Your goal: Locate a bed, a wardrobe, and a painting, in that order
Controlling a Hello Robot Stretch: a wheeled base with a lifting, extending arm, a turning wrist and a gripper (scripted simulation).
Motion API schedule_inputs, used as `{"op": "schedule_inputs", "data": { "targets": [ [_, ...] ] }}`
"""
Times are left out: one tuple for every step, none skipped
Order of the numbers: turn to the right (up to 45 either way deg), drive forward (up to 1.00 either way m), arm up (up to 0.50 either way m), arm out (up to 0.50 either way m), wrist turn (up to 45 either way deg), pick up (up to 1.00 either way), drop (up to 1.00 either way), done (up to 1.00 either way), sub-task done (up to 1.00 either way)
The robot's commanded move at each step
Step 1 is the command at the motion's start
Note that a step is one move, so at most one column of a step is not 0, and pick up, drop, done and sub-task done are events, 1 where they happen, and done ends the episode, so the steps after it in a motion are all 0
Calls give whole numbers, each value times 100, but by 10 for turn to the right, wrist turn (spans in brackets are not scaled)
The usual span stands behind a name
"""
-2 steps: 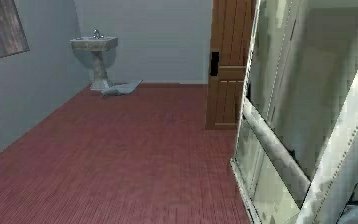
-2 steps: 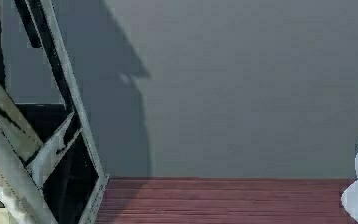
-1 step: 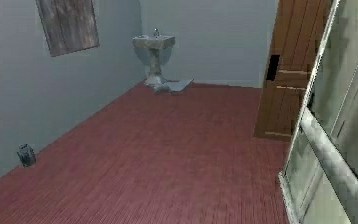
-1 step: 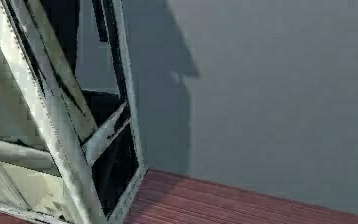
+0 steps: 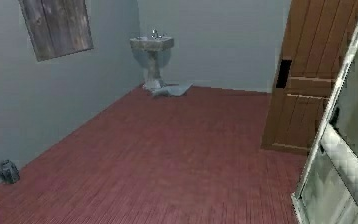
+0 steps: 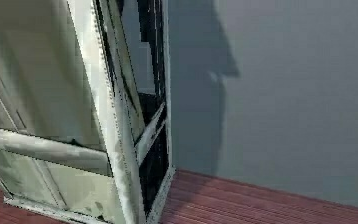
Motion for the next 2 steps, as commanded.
{"op": "schedule_inputs", "data": {
  "targets": [
    [60,0,0,0,0,0,0,0,0],
    [0,100,0,0,0,0,0,0,0]
  ]
}}
